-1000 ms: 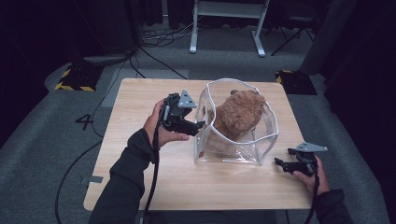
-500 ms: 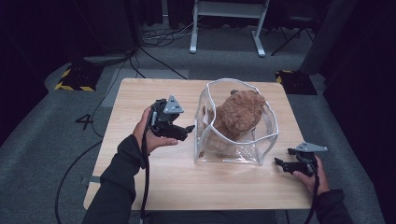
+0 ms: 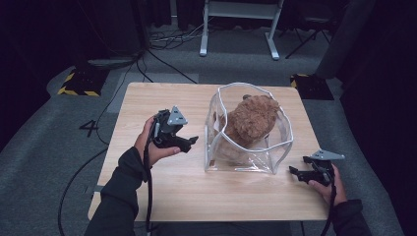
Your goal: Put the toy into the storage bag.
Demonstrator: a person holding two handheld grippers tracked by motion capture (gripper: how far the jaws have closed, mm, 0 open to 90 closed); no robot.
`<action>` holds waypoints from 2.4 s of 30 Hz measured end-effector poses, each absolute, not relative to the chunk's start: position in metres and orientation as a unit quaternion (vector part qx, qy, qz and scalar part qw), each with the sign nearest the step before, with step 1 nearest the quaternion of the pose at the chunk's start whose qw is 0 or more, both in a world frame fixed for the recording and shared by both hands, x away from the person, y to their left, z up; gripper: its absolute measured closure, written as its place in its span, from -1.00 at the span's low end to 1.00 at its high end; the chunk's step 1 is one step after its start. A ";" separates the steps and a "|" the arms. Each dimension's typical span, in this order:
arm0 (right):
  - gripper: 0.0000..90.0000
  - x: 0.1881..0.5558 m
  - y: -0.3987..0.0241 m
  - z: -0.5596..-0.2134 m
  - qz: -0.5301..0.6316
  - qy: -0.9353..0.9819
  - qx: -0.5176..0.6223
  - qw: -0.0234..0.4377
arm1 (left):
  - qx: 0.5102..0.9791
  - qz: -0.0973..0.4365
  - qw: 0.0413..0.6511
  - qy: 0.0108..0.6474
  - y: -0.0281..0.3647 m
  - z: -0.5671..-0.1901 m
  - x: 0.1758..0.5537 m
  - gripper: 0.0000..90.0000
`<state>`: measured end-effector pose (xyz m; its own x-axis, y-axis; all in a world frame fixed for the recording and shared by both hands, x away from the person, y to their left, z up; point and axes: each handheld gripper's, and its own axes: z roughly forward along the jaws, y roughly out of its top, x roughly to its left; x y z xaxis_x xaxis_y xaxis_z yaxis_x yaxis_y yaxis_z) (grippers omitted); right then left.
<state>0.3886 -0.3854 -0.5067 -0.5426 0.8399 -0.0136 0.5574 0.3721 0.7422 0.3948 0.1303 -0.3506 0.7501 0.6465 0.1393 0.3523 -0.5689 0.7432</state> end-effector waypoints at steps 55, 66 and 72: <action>-0.58 0.389 -0.385 -0.507 0.354 0.804 0.435 0.200 | 0.879 0.201 0.268 0.338 0.189 -0.430 0.380 -0.62; -0.58 0.389 -0.385 -0.507 0.354 0.804 0.434 0.200 | 0.876 0.193 0.264 0.354 0.198 -0.455 0.375 -0.62; -0.58 0.389 -0.385 -0.507 0.354 0.804 0.435 0.200 | 0.867 0.167 0.281 0.376 0.210 -0.463 0.374 -0.61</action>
<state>0.3886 -0.3854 -0.5067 -0.5427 0.8398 -0.0135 0.5572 0.3720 0.7424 0.3736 0.2098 -0.4634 0.6617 0.7457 0.0782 0.5577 -0.5593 0.6133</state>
